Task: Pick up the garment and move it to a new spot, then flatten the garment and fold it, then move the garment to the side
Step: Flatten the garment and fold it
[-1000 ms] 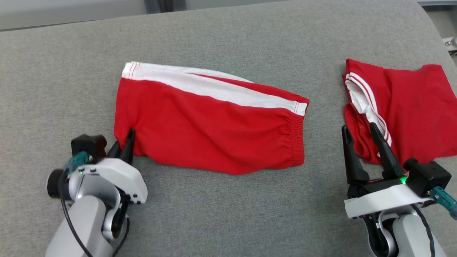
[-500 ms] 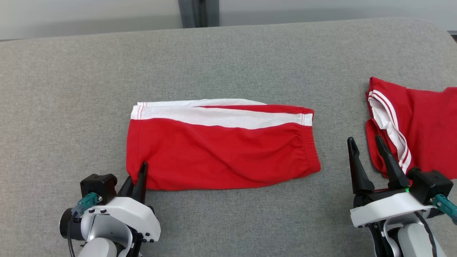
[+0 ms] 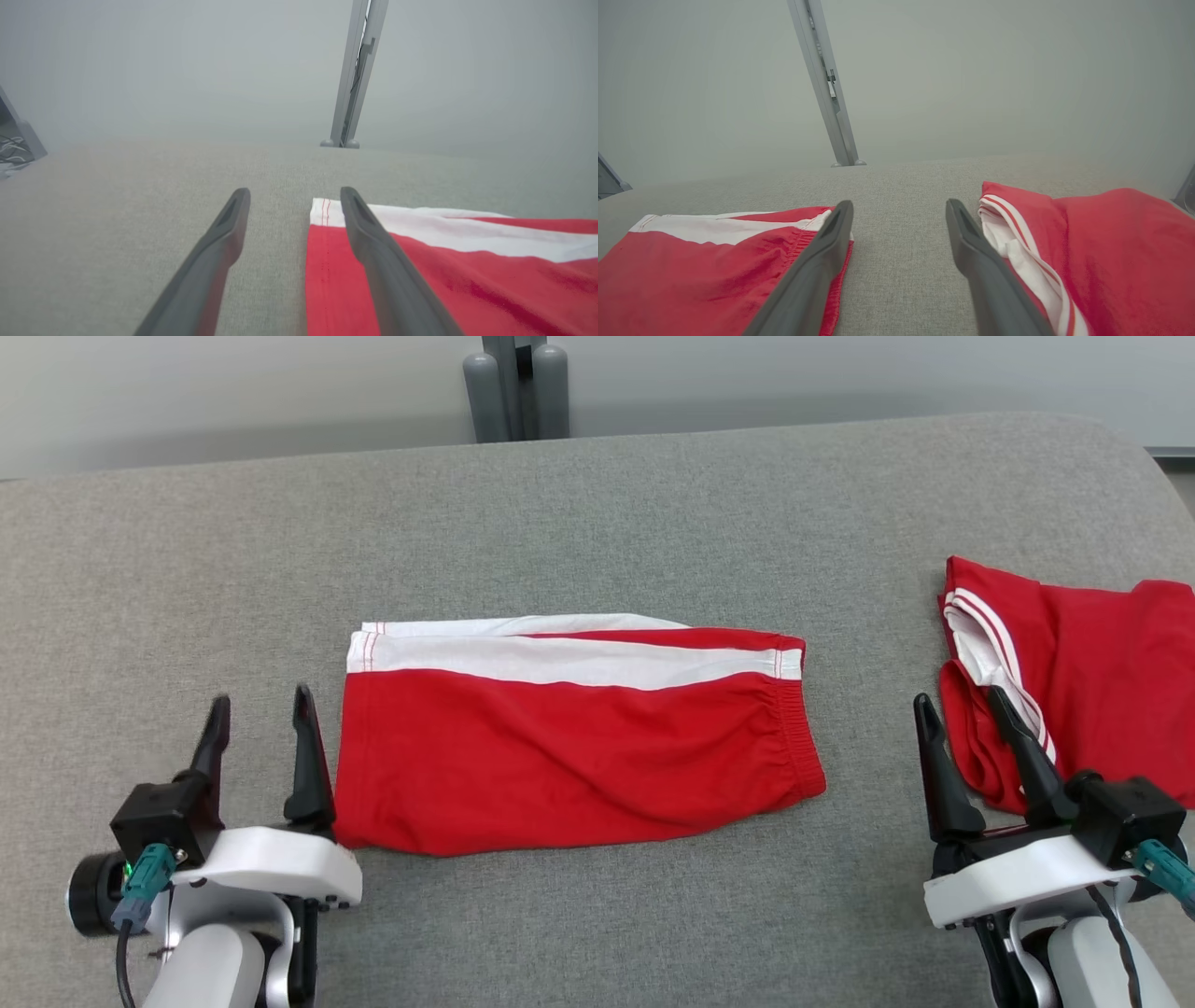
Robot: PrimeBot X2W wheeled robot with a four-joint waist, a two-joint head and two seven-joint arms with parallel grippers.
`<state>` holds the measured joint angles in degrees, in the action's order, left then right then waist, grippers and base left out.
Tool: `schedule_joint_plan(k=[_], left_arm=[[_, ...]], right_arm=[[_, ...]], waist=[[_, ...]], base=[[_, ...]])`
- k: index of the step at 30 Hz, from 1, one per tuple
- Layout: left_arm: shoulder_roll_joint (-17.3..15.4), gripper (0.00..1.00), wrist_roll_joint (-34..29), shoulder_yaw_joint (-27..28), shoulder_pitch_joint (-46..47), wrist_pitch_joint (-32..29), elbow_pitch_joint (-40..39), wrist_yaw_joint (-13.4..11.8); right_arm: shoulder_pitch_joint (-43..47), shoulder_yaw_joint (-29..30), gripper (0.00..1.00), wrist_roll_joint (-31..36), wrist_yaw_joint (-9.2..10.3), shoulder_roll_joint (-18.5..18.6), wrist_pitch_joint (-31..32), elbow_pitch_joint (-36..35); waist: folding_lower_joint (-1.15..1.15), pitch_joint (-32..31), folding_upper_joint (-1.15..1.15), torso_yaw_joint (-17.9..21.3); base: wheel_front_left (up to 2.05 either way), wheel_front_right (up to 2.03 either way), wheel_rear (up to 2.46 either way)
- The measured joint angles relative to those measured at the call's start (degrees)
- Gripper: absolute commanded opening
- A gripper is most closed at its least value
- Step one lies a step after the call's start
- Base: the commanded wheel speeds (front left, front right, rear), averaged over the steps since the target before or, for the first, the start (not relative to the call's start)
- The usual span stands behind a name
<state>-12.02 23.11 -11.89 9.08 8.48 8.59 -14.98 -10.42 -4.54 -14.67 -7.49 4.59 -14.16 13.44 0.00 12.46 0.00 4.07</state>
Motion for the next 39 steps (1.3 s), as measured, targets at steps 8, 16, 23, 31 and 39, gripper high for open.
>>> schedule_joint_plan(k=[8, 16, 23, 31, 39], left_arm=[[-0.94, 1.00, -3.48, 0.01, 2.22, 5.48, -3.14, 0.30], [-1.38, 1.00, -3.93, -0.57, -0.18, 5.76, -4.11, 0.63], [-1.51, 1.00, -3.91, -1.30, -0.38, 5.60, -2.77, 0.80], [-1.14, 1.00, -3.92, -3.18, 0.08, 4.38, -2.47, 1.29], [-0.12, 1.00, -4.48, -6.03, 2.44, 4.05, -0.67, 2.82]], right_arm=[[-0.03, 0.55, 1.00, 2.69, 0.00, 0.12, 0.58, 0.00], [1.25, 0.90, 1.00, 3.82, 0.00, -0.31, 1.09, -0.54], [1.53, 1.31, 1.00, 4.16, 0.00, -0.56, 1.80, -0.83], [1.30, -2.02, 1.00, 4.65, 0.00, 0.11, 4.87, 1.16], [-0.93, -5.48, 1.00, 4.00, 0.00, 0.32, 6.01, 9.20]], waist=[[0.00, -1.93, 0.00, -0.69], [0.00, -2.97, 0.00, -0.96], [0.00, -3.04, 0.00, -1.61], [0.00, -2.47, 0.00, -3.88], [0.00, -1.46, 0.00, -7.81]], base=[[0.00, 0.00, 0.00], [0.00, 0.00, 0.00], [0.00, 0.00, 0.00], [0.00, 0.00, 0.00], [0.00, 0.00, 0.00]])
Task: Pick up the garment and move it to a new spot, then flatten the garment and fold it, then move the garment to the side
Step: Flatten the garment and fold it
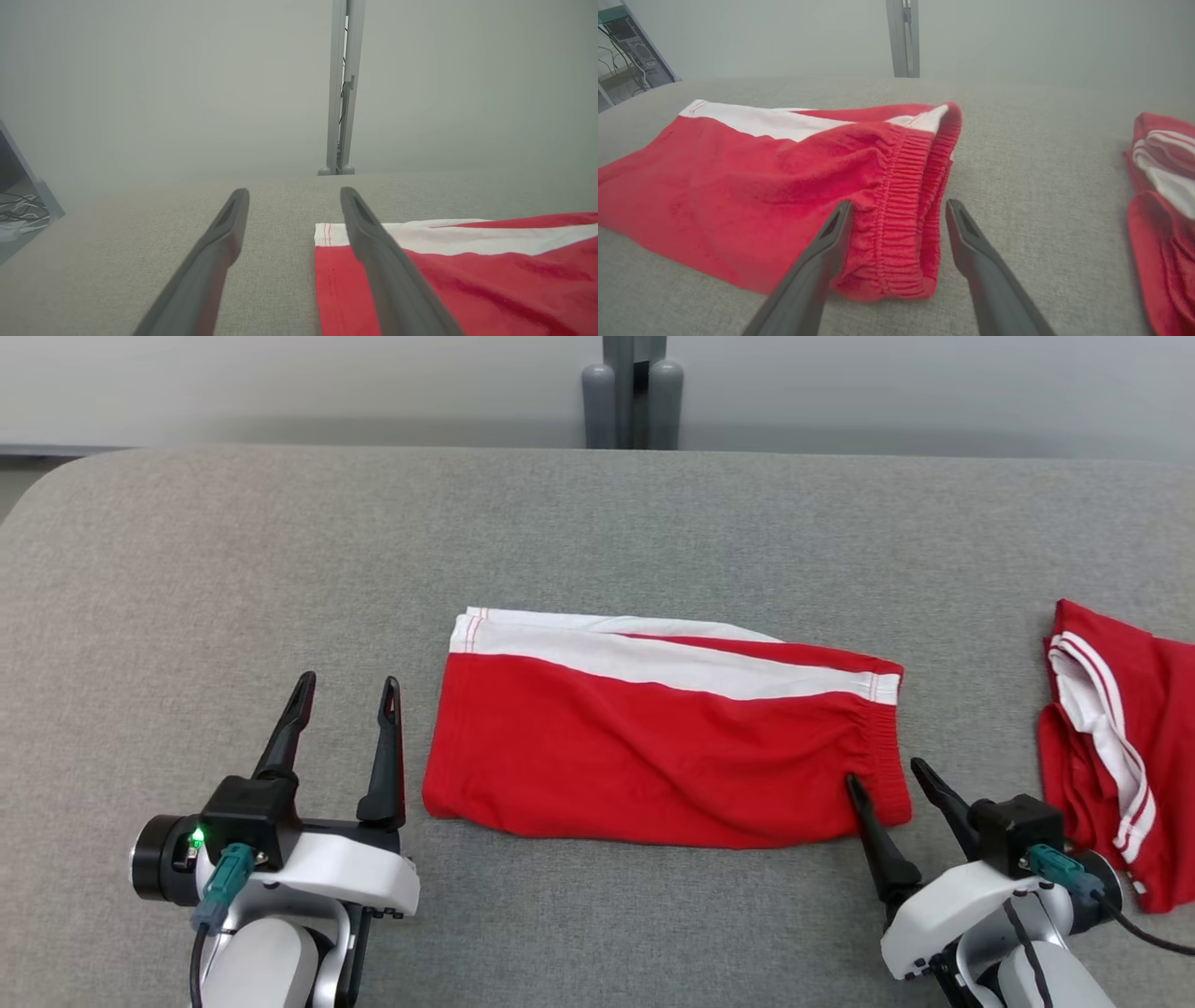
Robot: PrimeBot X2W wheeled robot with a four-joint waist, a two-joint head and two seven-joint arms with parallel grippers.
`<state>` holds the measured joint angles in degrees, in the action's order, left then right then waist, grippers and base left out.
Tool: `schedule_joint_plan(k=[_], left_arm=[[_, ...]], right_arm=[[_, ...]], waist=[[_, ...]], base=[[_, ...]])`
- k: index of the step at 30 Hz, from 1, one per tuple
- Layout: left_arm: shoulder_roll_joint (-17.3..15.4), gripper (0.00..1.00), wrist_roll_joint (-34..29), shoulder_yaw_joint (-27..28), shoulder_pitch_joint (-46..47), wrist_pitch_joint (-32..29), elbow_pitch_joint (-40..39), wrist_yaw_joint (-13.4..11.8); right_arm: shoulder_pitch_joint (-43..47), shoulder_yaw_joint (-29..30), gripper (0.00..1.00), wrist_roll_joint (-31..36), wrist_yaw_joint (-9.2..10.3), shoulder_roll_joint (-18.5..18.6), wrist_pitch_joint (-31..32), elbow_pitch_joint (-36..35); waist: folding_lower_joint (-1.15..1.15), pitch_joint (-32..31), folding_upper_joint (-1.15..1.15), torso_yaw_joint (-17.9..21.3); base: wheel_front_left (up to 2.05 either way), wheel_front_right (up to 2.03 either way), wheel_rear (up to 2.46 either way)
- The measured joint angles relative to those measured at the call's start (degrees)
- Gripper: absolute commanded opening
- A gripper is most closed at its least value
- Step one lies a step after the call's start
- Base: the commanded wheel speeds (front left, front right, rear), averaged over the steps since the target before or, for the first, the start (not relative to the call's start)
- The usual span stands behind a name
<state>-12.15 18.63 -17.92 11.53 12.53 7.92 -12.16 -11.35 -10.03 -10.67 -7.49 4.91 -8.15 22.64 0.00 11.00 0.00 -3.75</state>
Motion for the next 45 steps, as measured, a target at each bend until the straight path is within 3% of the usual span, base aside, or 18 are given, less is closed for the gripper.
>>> schedule_joint_plan(k=[9, 11, 12, 17, 24, 28, 39, 45], left_arm=[[0.22, 1.00, 0.04, -1.20, 0.74, -0.14, 1.70, 0.76], [0.23, 1.00, 0.04, -1.29, 0.79, -0.14, 1.82, 0.75], [0.21, 1.00, 0.04, -1.35, 0.86, -0.13, 1.83, 0.76], [-0.22, 1.00, 0.05, -1.48, 1.30, -0.40, 2.07, 0.77], [-1.16, 1.00, 0.07, -1.44, 1.35, -0.49, 1.76, 0.48], [-1.34, 1.00, 0.16, -1.33, 1.20, -0.73, 1.60, 0.15], [-1.25, 1.00, 0.62, -2.29, 0.43, -0.92, 1.27, 0.00], [-0.87, 1.00, 0.68, -3.08, 0.86, -0.99, 1.45, 0.26]], right_arm=[[-3.69, 0.38, 1.00, -2.56, 0.00, -0.62, -1.54, 11.02], [-4.56, -0.99, 0.20, -4.02, 0.00, -0.75, -1.90, 12.82], [-5.13, -1.92, 0.00, -4.71, 0.00, -0.67, -1.90, 13.57], [-6.81, -3.92, 0.00, -10.06, -0.19, -0.11, -3.32, 15.85], [-6.65, -0.13, 0.00, -13.40, -0.16, 4.74, -4.99, 17.38], [-5.96, -0.10, 0.00, -15.08, -0.02, 5.13, -4.90, 16.73], [-7.04, -13.02, 0.00, -20.23, 0.00, 2.59, 3.67, -4.09], [-10.62, -18.41, 0.00, -18.37, 0.00, 0.05, 5.98, -5.15]], waist=[[0.00, 0.86, 0.00, -0.96], [0.00, 0.96, 0.00, -0.78], [0.00, 1.01, 0.00, -0.69], [0.00, 1.07, 0.00, 0.12], [0.00, 0.13, 0.00, 1.25], [0.00, -0.34, 0.00, 2.02], [0.00, -1.17, 0.00, 2.13], [0.00, -0.48, 0.00, 0.53]], base=[[0.00, 0.00, 0.00], [0.00, 0.00, 0.00], [0.00, 0.00, 0.00], [0.00, 0.00, 0.00], [0.00, 0.00, 0.00], [0.00, 0.00, 0.00], [0.00, 0.00, 0.00], [0.00, 0.00, 0.00]])
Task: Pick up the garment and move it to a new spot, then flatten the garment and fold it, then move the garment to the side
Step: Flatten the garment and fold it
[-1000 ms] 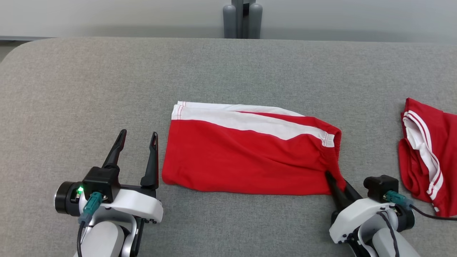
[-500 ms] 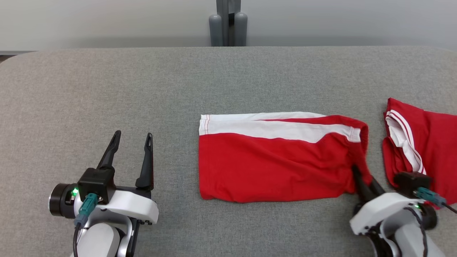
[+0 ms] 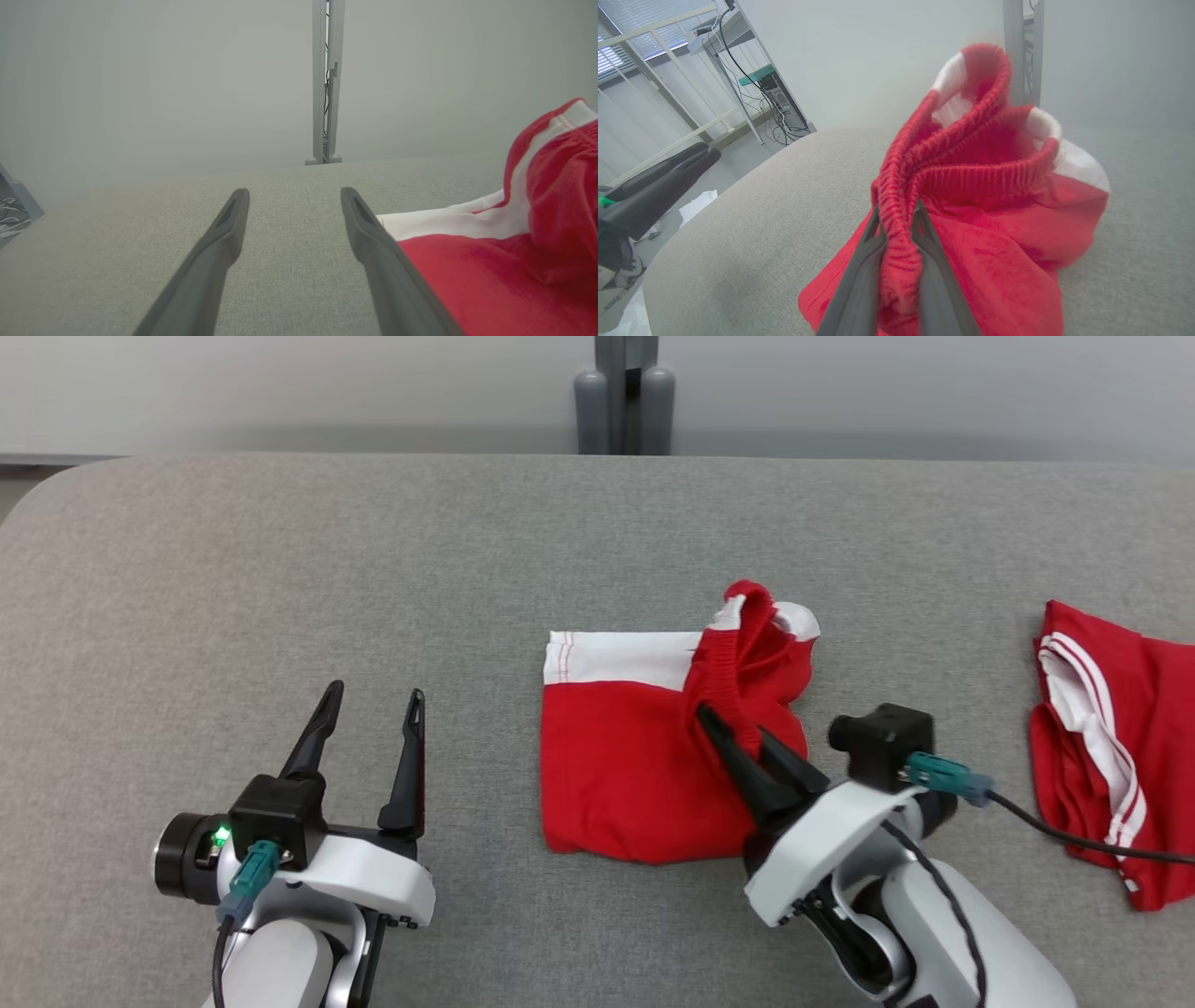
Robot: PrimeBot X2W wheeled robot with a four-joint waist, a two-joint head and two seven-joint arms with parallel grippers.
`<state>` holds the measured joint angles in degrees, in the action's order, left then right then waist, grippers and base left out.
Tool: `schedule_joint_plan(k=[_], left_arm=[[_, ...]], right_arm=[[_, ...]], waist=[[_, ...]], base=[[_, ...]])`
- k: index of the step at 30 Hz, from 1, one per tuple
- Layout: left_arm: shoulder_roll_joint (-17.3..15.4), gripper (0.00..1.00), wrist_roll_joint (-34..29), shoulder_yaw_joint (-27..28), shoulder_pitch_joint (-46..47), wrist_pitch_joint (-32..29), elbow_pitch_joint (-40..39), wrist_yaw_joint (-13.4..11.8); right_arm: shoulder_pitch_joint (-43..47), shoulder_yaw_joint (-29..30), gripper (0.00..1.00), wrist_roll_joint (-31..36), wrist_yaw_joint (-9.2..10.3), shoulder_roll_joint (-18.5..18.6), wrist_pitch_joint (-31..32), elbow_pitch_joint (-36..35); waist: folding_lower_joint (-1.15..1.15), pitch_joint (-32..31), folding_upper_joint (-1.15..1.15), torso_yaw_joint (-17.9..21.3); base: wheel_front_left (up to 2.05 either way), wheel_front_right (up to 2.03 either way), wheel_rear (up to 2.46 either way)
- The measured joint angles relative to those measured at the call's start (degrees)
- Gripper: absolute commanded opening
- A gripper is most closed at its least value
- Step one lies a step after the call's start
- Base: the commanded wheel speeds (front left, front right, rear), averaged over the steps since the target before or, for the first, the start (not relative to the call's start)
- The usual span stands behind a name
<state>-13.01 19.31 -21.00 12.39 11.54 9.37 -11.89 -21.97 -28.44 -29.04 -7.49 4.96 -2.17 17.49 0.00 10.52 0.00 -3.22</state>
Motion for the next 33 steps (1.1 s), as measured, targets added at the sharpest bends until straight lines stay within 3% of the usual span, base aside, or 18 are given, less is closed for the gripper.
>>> schedule_joint_plan(k=[12, 13, 15, 26, 29, 33], left_arm=[[1.38, 1.00, 0.43, -1.56, 2.37, 0.62, 2.85, 1.26], [1.44, 1.00, 0.51, -1.57, 2.50, 0.67, 3.07, 1.27], [1.48, 1.00, 0.51, -1.67, 2.71, 0.75, 3.30, 1.32], [1.75, 1.00, 0.59, -2.03, 3.45, 1.60, 4.44, 1.58], [1.64, 1.00, 0.92, -1.86, 3.52, 1.69, 4.55, 1.35], [1.18, 1.00, 1.24, -0.79, 3.48, 2.11, 4.32, 0.66]], right_arm=[[-8.40, -11.24, 0.00, -2.20, 0.00, -2.01, -1.30, 14.59], [-8.83, -11.88, 0.30, -2.57, 0.00, -2.02, -1.83, 15.35], [-9.28, -12.73, 1.00, -3.42, 0.00, -1.98, -2.42, 15.95], [-12.00, -22.92, 1.00, -11.22, 0.00, -2.20, -7.88, 15.39], [-12.69, -19.89, 1.00, -9.64, 0.00, -2.26, -11.20, 14.93], [-11.31, -11.00, 1.00, -5.76, 0.00, -1.66, -12.57, 12.63]], waist=[[0.00, 1.97, 0.00, -4.48], [0.00, 2.14, 0.00, -4.63], [0.00, 2.28, 0.00, -4.76], [0.00, 2.81, 0.00, -3.88], [0.00, 2.67, 0.00, -3.12], [0.00, 2.25, 0.00, -2.06]], base=[[0.00, 0.00, 0.00], [0.00, 0.00, 0.00], [0.00, 0.00, 0.00], [0.00, 0.00, 0.00], [0.00, 0.00, 0.00], [0.00, 0.00, 0.00]])
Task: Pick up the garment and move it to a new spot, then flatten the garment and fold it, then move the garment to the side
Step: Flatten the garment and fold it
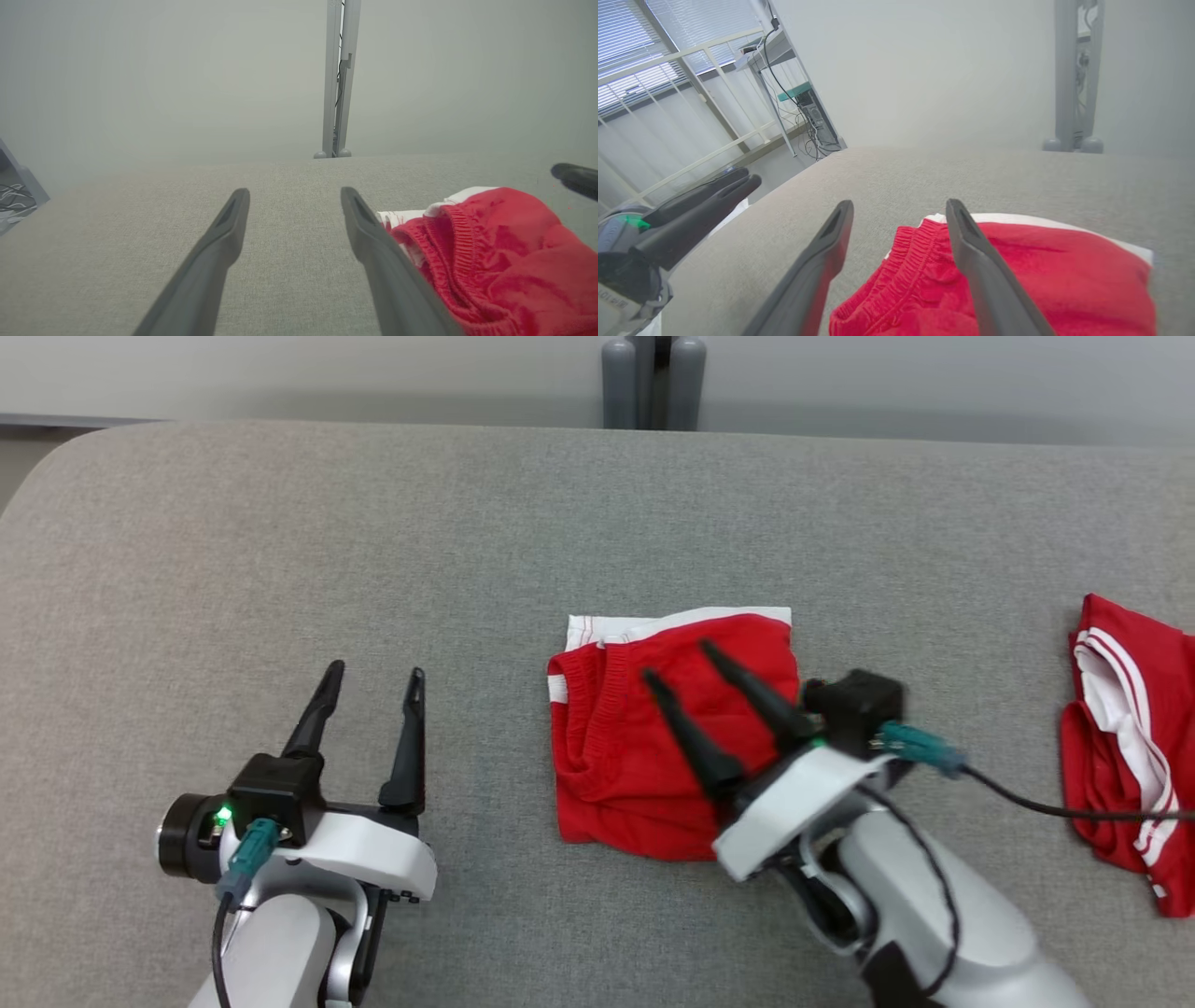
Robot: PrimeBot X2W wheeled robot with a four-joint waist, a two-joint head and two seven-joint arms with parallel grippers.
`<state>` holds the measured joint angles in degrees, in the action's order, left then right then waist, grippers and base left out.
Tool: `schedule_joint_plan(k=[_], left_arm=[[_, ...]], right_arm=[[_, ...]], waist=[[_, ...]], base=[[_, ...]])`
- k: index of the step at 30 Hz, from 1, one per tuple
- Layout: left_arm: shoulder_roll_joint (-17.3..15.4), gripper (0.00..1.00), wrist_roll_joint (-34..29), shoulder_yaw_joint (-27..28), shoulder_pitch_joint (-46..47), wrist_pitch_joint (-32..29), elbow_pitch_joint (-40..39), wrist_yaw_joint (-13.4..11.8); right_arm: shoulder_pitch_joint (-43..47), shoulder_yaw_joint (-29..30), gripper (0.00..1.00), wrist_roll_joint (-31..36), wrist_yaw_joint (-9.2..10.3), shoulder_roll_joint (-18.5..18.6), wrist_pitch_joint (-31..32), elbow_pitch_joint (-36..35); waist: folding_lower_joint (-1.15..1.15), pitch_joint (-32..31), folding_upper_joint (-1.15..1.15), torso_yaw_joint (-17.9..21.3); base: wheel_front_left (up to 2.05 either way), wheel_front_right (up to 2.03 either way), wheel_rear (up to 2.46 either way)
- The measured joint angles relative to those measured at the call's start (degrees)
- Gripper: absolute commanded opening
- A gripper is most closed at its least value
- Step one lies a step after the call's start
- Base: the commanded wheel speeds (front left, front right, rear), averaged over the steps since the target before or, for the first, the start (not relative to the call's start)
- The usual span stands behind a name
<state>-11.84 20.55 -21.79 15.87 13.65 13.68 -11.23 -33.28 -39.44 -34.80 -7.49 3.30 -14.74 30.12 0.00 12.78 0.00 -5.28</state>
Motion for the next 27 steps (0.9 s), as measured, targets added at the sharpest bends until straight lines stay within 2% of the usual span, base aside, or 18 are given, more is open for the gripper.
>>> schedule_joint_plan(k=[4, 7, 12, 18, 27], left_arm=[[-0.59, 1.00, 0.43, 1.26, -0.40, 0.25, -0.60, -0.85], [-1.05, 1.00, 0.73, 1.99, -1.18, 0.35, -1.37, -1.36], [-1.62, 1.00, 1.11, 2.53, -2.65, 0.43, -2.18, -2.03], [-2.52, 1.00, 1.67, 3.39, -4.50, 0.20, -2.89, -2.97], [-3.58, 1.00, 1.76, 3.16, -7.11, -1.05, -4.19, -3.80]], right_arm=[[4.16, 11.57, 1.00, 7.04, 0.00, 2.64, -0.19, -3.63], [8.17, 20.29, 1.00, 12.28, 0.00, 3.05, -0.25, -6.32], [14.89, 29.96, 1.00, 19.73, 0.00, 3.63, 0.36, -10.05], [21.79, 35.44, 1.00, 24.54, 0.00, 3.33, 3.82, -15.67], [27.23, 37.46, 1.00, 25.80, 0.00, 1.64, 7.36, -21.43]], waist=[[0.00, -0.64, 0.00, 1.24], [0.00, -1.21, 0.00, 2.19], [0.00, -2.51, 0.00, 3.24], [0.00, -4.25, 0.00, 4.18], [0.00, -6.25, 0.00, 5.15]], base=[[0.00, 0.00, 0.00], [0.00, 0.00, 0.00], [0.00, 0.00, 0.00], [0.00, 0.00, 0.00], [0.00, 0.00, 0.00]])
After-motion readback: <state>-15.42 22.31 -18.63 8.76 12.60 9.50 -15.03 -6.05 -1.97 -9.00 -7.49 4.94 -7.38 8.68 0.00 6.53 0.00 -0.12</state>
